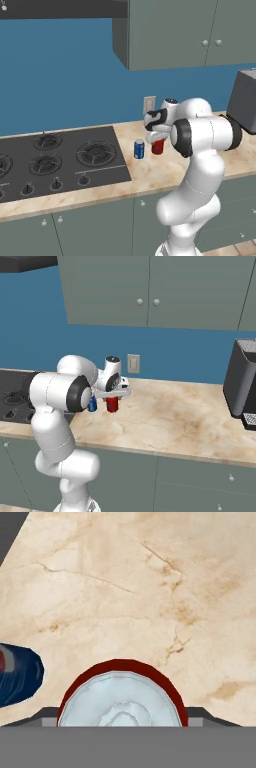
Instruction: Four empty soda cans are scattered around the kitchen. Gather all the cans and cluster them next to the stove for recycling.
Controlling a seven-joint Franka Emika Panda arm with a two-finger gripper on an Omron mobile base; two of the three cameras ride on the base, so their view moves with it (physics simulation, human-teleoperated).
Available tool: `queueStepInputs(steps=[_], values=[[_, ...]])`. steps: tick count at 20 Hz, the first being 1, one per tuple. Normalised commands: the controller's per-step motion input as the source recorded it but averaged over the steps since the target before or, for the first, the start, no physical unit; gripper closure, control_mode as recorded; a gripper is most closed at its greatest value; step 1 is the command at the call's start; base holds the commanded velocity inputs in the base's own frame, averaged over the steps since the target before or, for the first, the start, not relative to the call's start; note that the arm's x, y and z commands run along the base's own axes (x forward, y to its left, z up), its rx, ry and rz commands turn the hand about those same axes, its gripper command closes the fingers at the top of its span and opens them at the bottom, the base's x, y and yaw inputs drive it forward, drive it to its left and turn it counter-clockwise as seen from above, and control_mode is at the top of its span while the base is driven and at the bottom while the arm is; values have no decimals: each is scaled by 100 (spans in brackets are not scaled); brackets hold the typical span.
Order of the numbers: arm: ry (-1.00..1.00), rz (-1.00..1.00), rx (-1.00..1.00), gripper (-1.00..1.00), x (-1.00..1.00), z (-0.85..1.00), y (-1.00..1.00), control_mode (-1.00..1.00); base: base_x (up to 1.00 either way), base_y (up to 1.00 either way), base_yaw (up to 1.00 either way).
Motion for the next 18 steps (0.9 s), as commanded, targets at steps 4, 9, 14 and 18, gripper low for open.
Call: queueStepInputs(steps=[4, 9, 14, 18], values=[[0, 3, 4, 100, 14, -26, 19, -100, 0, 0, 0], [0, 3, 4, 100, 13, -30, 21, -100, 0, 0, 0], [0, 1, 5, 100, 1, -35, 22, -100, 0, 0, 0], [0, 0, 10, 100, -1, -23, 24, -100, 0, 0, 0]])
